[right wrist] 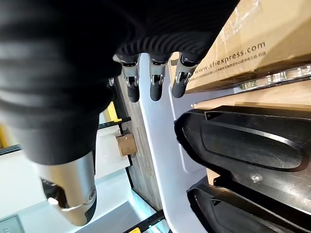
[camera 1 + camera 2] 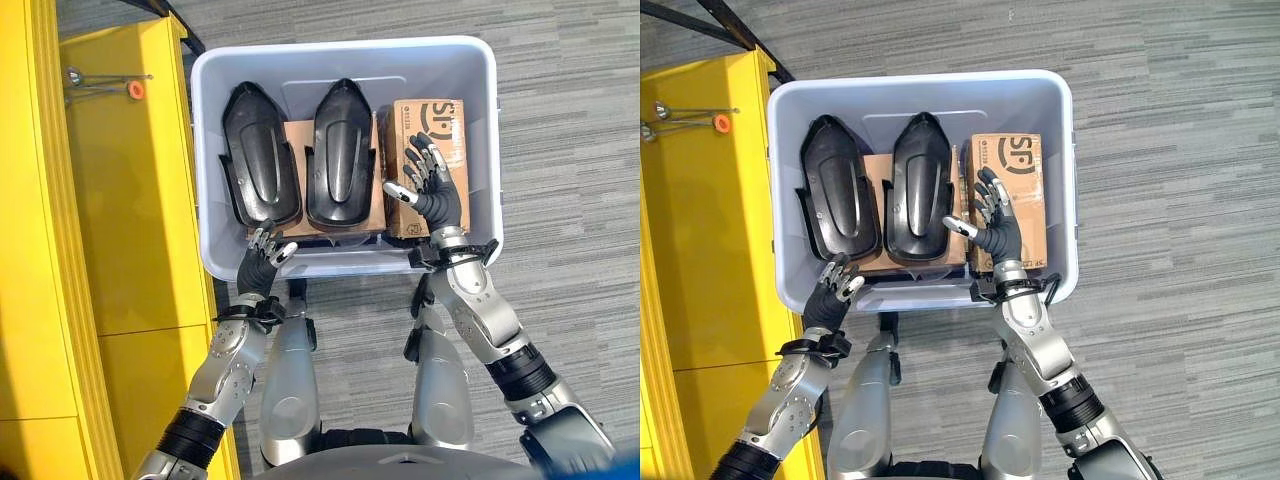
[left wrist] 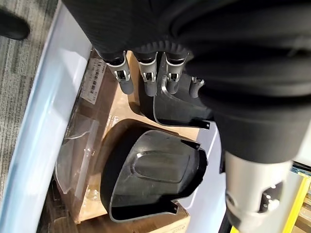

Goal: Move parts from the plastic box to the shelf.

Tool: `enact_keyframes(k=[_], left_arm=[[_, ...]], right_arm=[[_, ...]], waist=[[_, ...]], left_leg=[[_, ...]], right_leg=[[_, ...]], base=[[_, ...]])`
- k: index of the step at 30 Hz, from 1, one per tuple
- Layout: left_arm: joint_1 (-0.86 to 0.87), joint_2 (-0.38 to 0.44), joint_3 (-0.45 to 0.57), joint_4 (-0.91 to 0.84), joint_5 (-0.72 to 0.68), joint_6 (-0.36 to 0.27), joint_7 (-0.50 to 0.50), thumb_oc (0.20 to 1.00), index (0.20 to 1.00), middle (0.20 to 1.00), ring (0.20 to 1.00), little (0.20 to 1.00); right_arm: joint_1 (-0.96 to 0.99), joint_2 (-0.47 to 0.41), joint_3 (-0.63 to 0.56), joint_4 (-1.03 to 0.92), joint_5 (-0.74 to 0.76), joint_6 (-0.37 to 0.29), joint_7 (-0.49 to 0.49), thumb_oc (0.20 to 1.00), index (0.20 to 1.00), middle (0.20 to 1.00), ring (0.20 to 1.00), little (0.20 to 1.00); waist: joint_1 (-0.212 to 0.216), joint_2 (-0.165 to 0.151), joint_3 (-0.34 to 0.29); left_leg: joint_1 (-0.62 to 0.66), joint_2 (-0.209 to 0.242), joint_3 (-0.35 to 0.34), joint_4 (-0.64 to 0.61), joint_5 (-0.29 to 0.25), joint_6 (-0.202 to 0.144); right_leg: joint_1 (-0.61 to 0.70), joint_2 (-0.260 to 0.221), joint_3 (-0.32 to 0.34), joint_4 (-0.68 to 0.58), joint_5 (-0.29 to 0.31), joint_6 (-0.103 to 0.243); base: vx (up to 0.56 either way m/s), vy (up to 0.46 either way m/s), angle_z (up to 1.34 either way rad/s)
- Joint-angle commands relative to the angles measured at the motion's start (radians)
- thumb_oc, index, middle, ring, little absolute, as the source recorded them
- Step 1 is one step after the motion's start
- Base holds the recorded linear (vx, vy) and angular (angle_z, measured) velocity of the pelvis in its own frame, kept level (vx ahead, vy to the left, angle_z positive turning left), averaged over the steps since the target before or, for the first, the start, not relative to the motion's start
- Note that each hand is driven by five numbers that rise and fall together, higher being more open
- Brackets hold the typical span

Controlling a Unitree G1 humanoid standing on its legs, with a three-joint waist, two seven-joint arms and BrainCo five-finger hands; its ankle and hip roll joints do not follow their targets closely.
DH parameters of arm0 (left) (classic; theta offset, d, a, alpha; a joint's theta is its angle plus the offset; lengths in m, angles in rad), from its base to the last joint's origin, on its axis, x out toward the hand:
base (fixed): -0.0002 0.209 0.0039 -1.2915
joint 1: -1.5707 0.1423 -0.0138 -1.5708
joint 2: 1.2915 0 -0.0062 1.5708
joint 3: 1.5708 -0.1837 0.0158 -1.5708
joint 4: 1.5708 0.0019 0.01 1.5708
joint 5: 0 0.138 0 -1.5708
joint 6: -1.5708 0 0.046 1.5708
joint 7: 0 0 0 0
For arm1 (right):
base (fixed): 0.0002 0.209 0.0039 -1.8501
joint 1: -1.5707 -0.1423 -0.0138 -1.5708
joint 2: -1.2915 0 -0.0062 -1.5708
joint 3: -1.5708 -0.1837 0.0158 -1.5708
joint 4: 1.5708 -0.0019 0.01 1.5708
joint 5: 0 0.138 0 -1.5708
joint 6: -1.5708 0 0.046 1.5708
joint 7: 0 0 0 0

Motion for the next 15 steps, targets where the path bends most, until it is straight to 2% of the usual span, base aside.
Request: enact_keyframes(k=[1, 15], left_arm=[[0.010, 0.025, -0.006, -0.105, 0.028, -0.058, 0.018, 1.000, 1.000, 1.000, 1.000, 1.000], [-0.031, 0.018, -0.043, -0.108, 0.031, -0.073, 0.045, 1.000, 1.000, 1.000, 1.000, 1.000]], right_arm=[[-0.041, 0.031, 0.001, -0.020, -0.035, -0.051, -0.029, 1.000, 1.000, 1.000, 1.000, 1.000], [-0.107, 0.074, 0.047, 0.077, -0.062, -0.039, -0.058, 1.000, 1.000, 1.000, 1.000, 1.000]], waist=[[0.003, 0.009, 0.007], [0.012, 0.027, 0.008]], left_leg=[[-0.029, 0.009, 0.026, 0.041, -0.015, 0.029], [-0.068, -0.009, 0.010, 0.040, -0.013, 0.039]], right_leg=[[0.028, -0.059, -0.019, 0.097, -0.102, 0.026], [-0.013, -0.075, -0.023, 0.119, -0.101, 0.023]], base=[[0.00, 0.000, 0.00], [0.00, 0.001, 0.00]])
